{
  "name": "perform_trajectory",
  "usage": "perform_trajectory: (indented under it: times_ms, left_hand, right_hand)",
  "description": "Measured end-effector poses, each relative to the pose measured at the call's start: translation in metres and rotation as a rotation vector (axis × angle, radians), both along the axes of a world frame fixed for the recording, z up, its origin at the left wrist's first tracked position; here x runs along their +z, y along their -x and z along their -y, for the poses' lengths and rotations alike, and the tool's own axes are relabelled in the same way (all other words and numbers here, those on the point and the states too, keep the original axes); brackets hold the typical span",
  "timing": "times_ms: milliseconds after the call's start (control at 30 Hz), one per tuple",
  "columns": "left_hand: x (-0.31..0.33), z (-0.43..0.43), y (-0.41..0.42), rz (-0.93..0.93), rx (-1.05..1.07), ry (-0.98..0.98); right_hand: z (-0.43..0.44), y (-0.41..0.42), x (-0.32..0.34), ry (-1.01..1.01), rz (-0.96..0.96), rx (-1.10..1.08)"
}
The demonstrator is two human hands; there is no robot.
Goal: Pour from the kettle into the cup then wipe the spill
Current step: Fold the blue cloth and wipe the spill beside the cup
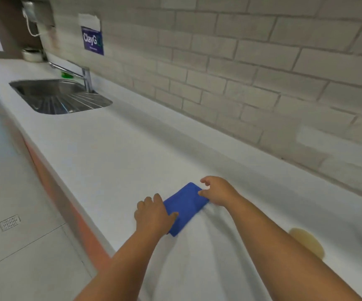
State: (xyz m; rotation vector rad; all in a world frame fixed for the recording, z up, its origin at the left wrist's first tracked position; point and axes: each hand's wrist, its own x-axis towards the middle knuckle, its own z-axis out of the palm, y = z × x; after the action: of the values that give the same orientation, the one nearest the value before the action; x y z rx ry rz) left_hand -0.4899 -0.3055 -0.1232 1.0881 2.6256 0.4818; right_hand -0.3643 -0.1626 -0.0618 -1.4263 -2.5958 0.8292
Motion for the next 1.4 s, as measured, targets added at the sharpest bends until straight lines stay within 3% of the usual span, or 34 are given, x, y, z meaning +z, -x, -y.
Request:
perform_trajectory:
  times_ms: [267,500,700,933,1167,1400]
  left_hand:
    - [-0.011,-0.024,0.019,0.043,-0.099,0.133]
    - [-0.010,-0.031,0.036,0.273,-0.195,0.095]
    - [-0.006,-0.024,0.040,0.464,-0.289,-0.160]
    - [0.021,-0.014,0.009,0.689,-0.494,-0.269]
    - [0.051,0.005,-0.063,0.925,-0.807,-0.177]
    - [0.025,0.044,-0.173,1.027,-1.131,0.053]
  right_hand:
    - [-0.011,0.034,-0.040,0.016,0.216,-0.137]
    - [-0.014,0.041,-0.044,0.054,0.169,-0.208]
    - [0.010,0.021,-0.031,0.144,-0.320,-0.286]
    - [0.064,-0.027,0.005,-0.016,-0.571,-0.326]
    - [0.129,-0.123,0.043,-0.193,-0.517,-0.477]
    - [0.188,-0.245,0.043,-0.121,-0.184,-0.735]
